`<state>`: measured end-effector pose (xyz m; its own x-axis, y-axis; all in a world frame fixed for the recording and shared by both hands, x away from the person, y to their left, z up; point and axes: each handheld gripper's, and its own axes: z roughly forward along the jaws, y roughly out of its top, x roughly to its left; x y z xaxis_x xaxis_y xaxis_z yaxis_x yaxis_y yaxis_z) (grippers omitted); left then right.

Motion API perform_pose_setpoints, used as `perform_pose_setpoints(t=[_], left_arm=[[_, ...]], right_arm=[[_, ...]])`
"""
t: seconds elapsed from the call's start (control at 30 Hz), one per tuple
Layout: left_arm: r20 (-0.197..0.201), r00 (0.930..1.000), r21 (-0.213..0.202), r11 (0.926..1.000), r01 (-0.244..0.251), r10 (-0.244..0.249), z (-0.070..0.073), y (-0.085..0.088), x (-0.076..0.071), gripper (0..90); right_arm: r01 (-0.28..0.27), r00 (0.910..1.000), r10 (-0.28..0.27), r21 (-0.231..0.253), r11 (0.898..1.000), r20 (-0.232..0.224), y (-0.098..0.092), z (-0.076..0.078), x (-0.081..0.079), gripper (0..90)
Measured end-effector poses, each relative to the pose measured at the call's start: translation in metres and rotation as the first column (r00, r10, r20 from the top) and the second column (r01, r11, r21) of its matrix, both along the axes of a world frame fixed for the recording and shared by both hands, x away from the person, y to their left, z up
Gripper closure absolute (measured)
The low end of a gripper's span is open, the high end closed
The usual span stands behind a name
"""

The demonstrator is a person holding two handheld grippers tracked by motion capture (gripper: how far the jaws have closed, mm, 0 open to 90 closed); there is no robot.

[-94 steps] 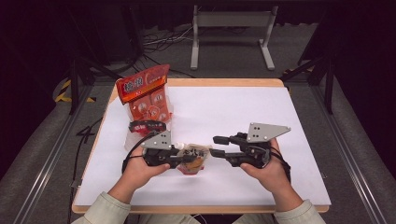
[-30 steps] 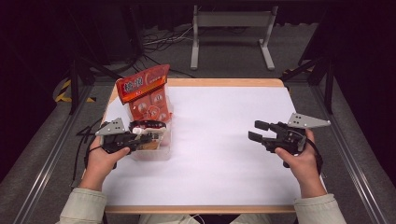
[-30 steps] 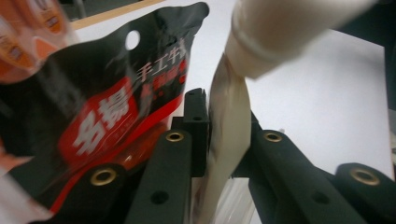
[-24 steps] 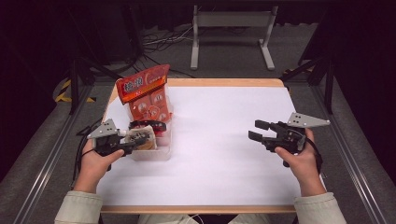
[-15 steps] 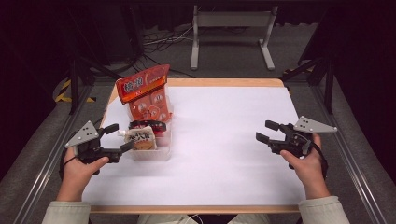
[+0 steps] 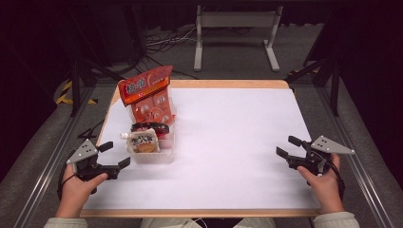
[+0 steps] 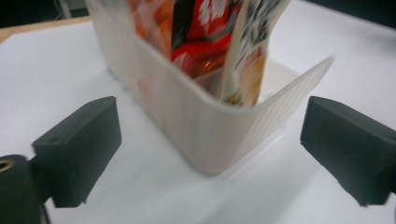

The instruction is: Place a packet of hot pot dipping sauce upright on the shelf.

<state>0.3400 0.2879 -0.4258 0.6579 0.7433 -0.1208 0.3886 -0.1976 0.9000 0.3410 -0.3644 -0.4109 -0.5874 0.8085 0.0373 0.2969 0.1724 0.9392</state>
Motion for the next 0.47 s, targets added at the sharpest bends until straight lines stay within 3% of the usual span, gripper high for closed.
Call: perform_pose_setpoints(t=[0.23, 0.47], left_arm=[[-0.036, 0.9992, 0.022, 0.9996, 0.015, -0.014, -0.012, -0.004, 0.0, 5.0], [-0.034, 0.9991, 0.028, 0.9993, 0.025, -0.024, -0.011, -0.006, 0.001, 4.9]], right_arm=[[0.011, 0.9983, -0.012, -0.019, 1.0, -0.057, -0.002, -0.021, -0.006, 31.1], [0.002, 0.9984, -0.003, -0.013, 1.0, -0.056, 0.004, -0.022, -0.007, 30.8]])
